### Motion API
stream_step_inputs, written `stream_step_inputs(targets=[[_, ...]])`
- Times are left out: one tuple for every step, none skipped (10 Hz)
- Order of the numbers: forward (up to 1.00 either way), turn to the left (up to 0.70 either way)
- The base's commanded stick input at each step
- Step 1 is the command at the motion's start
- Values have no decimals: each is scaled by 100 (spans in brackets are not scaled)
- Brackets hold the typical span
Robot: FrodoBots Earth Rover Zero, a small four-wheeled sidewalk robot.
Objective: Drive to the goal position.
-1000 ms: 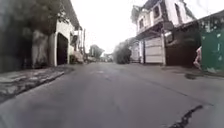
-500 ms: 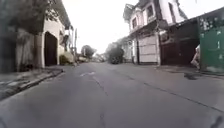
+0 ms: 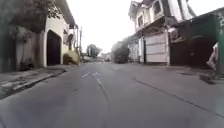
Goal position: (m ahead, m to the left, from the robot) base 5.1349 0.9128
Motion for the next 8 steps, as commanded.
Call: stream_step_inputs(targets=[[100, -15], [100, 10], [100, 10], [100, 10], [100, 10], [100, 10], [100, 10], [100, 10]])
